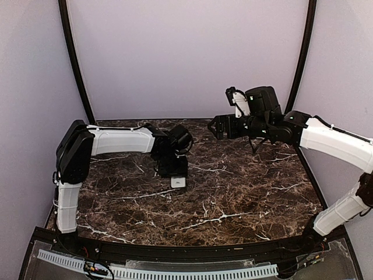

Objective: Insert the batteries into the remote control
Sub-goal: Place the remote control at the center of the board, then reset both arms

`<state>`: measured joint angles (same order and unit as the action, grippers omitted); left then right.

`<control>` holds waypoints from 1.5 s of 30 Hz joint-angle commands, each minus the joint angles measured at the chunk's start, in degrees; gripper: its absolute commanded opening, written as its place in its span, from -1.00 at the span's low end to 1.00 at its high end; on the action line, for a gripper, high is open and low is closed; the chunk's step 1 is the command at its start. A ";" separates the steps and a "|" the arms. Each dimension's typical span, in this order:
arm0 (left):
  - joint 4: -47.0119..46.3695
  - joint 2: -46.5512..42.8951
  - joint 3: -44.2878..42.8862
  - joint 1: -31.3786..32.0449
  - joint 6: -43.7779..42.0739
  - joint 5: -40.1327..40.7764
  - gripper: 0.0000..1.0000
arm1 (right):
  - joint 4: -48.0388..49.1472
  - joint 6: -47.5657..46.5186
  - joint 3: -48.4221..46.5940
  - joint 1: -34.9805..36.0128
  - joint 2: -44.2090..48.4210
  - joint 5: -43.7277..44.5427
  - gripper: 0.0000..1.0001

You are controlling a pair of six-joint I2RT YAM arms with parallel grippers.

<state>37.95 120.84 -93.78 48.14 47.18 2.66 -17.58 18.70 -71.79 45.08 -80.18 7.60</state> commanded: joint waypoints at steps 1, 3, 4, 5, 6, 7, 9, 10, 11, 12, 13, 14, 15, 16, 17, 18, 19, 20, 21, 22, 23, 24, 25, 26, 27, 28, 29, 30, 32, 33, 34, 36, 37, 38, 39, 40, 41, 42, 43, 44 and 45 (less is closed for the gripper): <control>8.86 2.49 -0.57 -0.24 4.80 -2.12 -0.53 | -0.09 -0.07 -1.33 -0.07 -0.65 -0.16 0.97; 10.28 3.66 -1.48 -0.40 6.11 -2.44 -0.35 | -0.08 0.02 -1.42 -0.06 -0.63 -0.36 0.97; 10.82 4.49 -2.59 -0.41 6.44 -2.47 -0.29 | -0.08 0.10 -1.28 -0.01 -0.58 -0.41 0.97; 11.61 4.84 -3.10 -0.46 6.35 -2.39 -0.16 | -0.08 0.23 -1.19 -0.03 -0.44 -0.41 0.97; 11.88 5.40 -3.81 -0.48 6.11 -1.97 -0.07 | -0.08 0.28 -1.10 -0.06 -0.33 -0.49 0.97; 12.10 5.56 -4.01 -0.50 5.96 -1.74 0.02 | -0.08 0.28 -1.03 -0.01 -0.24 -0.53 0.97; 11.99 5.77 -4.20 -0.50 5.65 -1.61 0.31 | -0.13 0.24 -0.90 -0.05 -0.09 -0.52 0.97; 11.94 5.85 -4.21 -0.50 5.47 -1.60 0.47 | -0.20 0.20 -0.85 -0.02 -0.07 -0.50 0.97; 11.85 5.92 -4.17 -0.50 5.38 -1.65 0.81 | -0.33 0.15 -0.81 -0.01 0.01 -0.48 0.97; 11.86 6.08 -4.14 -0.55 5.45 -1.70 0.87 | -0.33 0.12 -0.81 -0.07 0.17 -0.40 0.97; 12.10 6.12 -4.09 -0.69 5.68 -1.74 0.92 | -0.28 0.07 -0.81 -0.07 0.15 -0.39 0.97; 12.21 6.11 -4.06 -0.77 6.14 -1.83 0.95 | -0.26 -0.04 -0.81 -0.08 0.20 -0.41 0.97; 12.29 6.14 -4.10 -0.88 6.14 -1.88 0.95 | -0.31 -0.13 -0.89 -0.01 0.24 -0.39 0.97; 12.35 6.07 -4.37 -0.91 6.07 -1.74 0.95 | -0.26 -0.22 -0.90 -0.06 0.30 -0.33 0.97; 12.79 6.07 -4.64 -0.93 5.82 -1.33 0.95 | -0.26 -0.30 -0.98 -0.04 0.29 -0.32 0.97; 13.04 5.92 -5.36 -0.94 5.60 -1.11 0.96 | -0.30 -0.45 -0.98 -0.03 0.33 -0.31 0.97; 13.62 5.78 -5.76 -0.94 4.93 -0.45 0.96 | -0.37 -0.64 -1.06 -0.04 0.42 -0.27 0.97; 14.14 5.28 -6.74 -0.94 4.58 0.03 0.96 | -0.48 -0.75 -1.07 -0.09 0.38 -0.03 0.97; 14.24 4.38 -7.55 -0.94 3.56 1.27 0.96 | -0.64 -0.84 -1.07 -0.20 0.38 0.41 0.97; 14.07 3.65 -7.78 -0.94 2.93 2.03 0.96 | -0.84 -0.75 -1.07 -0.37 0.49 1.07 0.97; 13.68 1.87 -7.86 -0.94 1.85 4.14 0.96 | -1.35 -0.44 -1.12 -0.81 0.45 1.44 0.97; 12.44 0.63 -7.58 -0.94 1.15 5.49 0.96 | -2.01 0.07 -1.15 -1.47 0.51 1.44 0.97; 11.28 -2.38 -6.36 -0.94 -0.47 8.19 0.97 | -2.74 0.68 -1.17 -2.51 0.53 1.19 0.97; 8.39 -4.04 -5.29 -0.94 -1.37 9.71 0.97 | -3.44 1.15 -1.00 -3.91 0.58 0.52 0.97; 6.66 -7.70 -2.47 -0.94 -3.43 12.81 0.98 | -3.94 1.62 -0.57 -6.00 0.68 -0.52 0.97; 2.53 -9.64 -0.84 -1.14 -4.56 14.00 0.98 | -4.38 2.01 0.37 -7.94 0.94 -1.43 0.97; 0.31 -13.85 3.02 -1.44 -7.04 15.70 0.98 | -4.50 2.18 1.45 -9.84 1.37 -2.29 0.97; -3.98 -15.75 5.02 -2.38 -7.86 16.63 0.98 | -4.35 2.36 2.85 -11.92 2.05 -2.91 0.97; -9.14 -21.72 11.39 -5.01 -9.45 18.87 0.98 | -3.71 2.44 6.19 -16.63 3.86 -4.71 0.97; -10.89 -25.20 15.88 -6.23 -9.95 19.45 0.98 | -2.93 2.77 8.24 -19.53 5.15 -5.97 0.97; -13.92 -26.92 18.22 -9.32 -10.02 19.47 0.98 | -1.64 3.08 10.52 -22.48 6.67 -7.86 0.97; -17.11 -31.55 24.40 -14.96 -8.30 18.11 0.98 | 2.52 3.99 16.06 -29.18 10.00 -12.74 0.97; -17.69 -34.27 28.20 -17.23 -7.52 17.57 0.98 | 5.09 4.43 19.17 -32.28 11.63 -16.03 0.97; -18.83 -36.70 31.81 -21.45 -5.95 16.79 0.98 | 7.58 4.57 22.08 -35.50 13.33 -17.82 0.97; -19.29 -37.81 33.70 -23.68 -5.25 16.60 0.98 | 10.06 4.52 24.73 -38.17 14.86 -18.65 0.97; -20.26 -39.90 37.21 -27.90 -3.98 16.90 0.98 | 11.74 4.84 27.03 -40.04 16.10 -17.71 0.97; -21.03 -40.82 38.77 -31.43 -3.43 17.41 0.98 | 12.73 5.07 28.74 -41.41 17.08 -16.13 0.97; -21.27 -42.58 41.68 -33.02 -2.23 19.54 0.98 | 13.83 5.08 30.66 -42.50 17.91 -14.02 0.97; -21.81 -43.30 43.08 -35.44 -1.72 21.19 0.98 | 14.54 5.30 31.92 -42.85 18.24 -11.66 0.97; -22.19 -44.76 45.86 -36.25 -0.94 25.63 0.98 | 15.34 5.33 32.90 -42.97 18.46 -9.81 0.97; -24.15 -45.45 47.14 -37.15 -1.21 27.83 0.98 | 16.14 5.30 33.95 -43.00 18.52 -8.21 0.97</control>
<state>17.54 79.83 -52.95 13.98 43.20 21.98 -9.23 23.05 -41.54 2.76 -62.81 -4.58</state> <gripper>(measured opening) 0.989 0.986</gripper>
